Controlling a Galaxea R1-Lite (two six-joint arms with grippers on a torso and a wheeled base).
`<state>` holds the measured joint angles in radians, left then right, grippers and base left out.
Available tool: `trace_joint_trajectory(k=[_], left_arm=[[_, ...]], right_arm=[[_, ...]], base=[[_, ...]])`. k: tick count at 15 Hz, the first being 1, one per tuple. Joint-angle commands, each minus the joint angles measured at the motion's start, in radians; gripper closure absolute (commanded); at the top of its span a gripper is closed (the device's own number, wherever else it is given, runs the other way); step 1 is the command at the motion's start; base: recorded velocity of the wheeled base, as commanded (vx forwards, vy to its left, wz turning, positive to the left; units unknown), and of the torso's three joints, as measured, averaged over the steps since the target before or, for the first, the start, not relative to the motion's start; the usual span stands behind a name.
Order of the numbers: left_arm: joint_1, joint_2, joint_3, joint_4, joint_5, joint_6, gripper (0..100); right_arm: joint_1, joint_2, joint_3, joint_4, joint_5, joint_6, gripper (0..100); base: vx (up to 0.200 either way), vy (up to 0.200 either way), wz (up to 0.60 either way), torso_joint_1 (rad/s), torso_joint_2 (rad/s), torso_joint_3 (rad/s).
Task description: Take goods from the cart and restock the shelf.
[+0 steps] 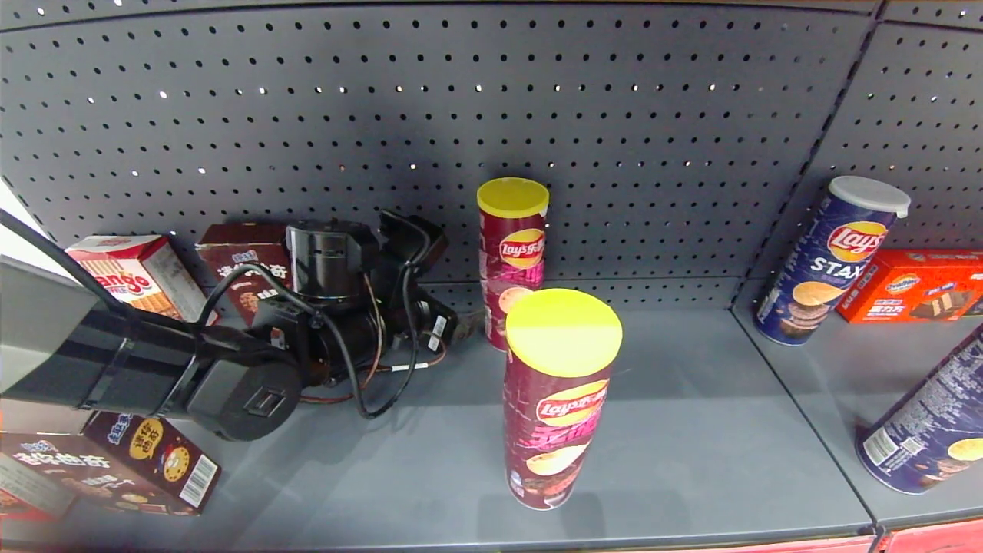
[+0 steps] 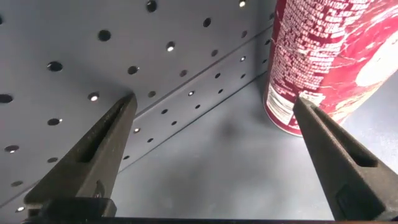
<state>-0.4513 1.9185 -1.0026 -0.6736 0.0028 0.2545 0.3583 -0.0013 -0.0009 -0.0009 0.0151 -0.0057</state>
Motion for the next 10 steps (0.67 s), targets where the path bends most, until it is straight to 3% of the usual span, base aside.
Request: trace_joint_trajectory(k=[1, 10], left_arm=[[-0.003, 0.011, -0.004, 0.0, 0.0, 0.0, 0], [-0.017, 0.005, -0.011, -0.001, 0.006, -0.007, 0]], right_arm=[[0.001, 0.001, 0.001, -0.001, 0.0, 0.0, 0], [0.001, 0.001, 0.001, -0.001, 0.0, 0.0, 0]], base=[[0.0, 0.0, 0.0, 0.0, 0.0, 0.0], [0.0, 0.0, 0.0, 0.0, 0.0, 0.0]])
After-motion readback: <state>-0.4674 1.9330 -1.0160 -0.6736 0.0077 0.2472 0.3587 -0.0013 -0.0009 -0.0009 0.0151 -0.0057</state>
